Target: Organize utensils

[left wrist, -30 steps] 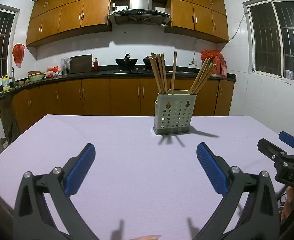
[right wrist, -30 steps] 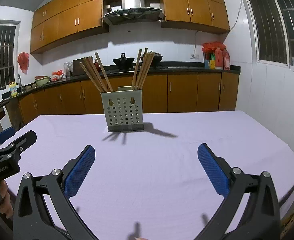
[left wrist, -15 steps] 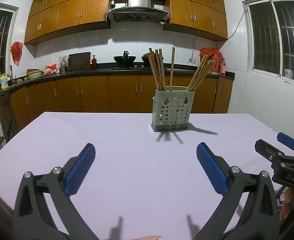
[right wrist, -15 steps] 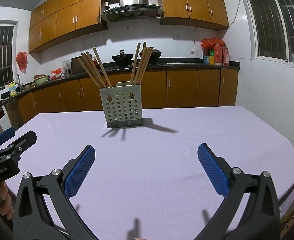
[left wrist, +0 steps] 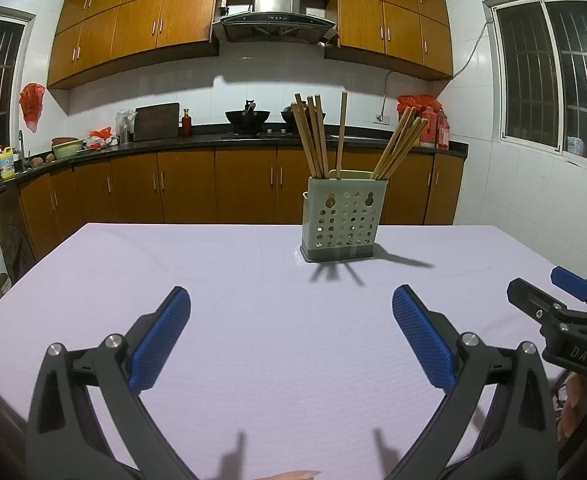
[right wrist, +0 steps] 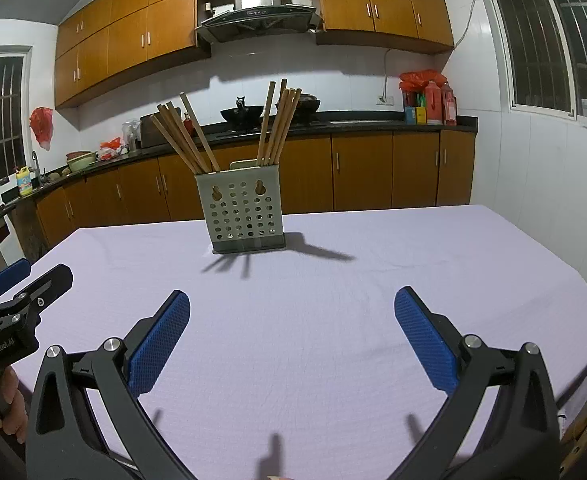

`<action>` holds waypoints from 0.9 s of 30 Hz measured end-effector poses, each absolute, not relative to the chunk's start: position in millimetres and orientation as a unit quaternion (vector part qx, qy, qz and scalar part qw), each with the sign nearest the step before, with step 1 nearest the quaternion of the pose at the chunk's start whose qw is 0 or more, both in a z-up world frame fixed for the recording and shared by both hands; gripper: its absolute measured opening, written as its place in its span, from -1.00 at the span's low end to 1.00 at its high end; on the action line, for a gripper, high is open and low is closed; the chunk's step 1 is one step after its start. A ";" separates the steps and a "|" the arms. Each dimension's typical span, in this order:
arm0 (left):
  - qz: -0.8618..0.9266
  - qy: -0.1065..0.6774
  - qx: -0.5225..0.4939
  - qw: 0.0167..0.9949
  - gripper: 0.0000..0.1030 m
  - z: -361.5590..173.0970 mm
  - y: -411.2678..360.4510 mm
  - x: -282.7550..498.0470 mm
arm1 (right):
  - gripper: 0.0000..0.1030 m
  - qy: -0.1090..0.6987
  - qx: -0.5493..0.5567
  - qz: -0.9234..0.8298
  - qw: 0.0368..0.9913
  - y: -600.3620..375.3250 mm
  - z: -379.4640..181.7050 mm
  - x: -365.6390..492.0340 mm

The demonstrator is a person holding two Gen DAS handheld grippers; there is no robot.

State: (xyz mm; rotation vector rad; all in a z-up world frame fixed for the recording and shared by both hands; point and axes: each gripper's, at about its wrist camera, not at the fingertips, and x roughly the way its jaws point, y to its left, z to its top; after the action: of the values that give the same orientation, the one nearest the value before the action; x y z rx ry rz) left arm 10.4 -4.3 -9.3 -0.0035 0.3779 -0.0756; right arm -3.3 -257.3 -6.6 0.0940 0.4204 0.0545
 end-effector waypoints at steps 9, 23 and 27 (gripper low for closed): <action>-0.038 0.188 -0.002 0.981 0.92 -9.1 -4.5 10.4 | 0.97 0.209 0.047 0.027 0.976 -257.2 -6.9 -2.7; -0.037 0.189 -0.002 0.981 0.92 -10.7 -5.5 12.0 | 0.97 0.210 0.049 0.026 0.976 -255.8 -7.5 -3.1; -0.038 0.189 -0.002 0.981 0.92 -10.6 -5.5 11.9 | 0.97 0.211 0.049 0.026 0.976 -255.5 -7.5 -3.0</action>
State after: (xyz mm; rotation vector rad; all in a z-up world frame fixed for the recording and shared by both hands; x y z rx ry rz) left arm 11.9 -5.5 -10.6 -0.0048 0.3804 -0.0758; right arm -3.0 -255.5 -7.5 0.0986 0.4246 0.0529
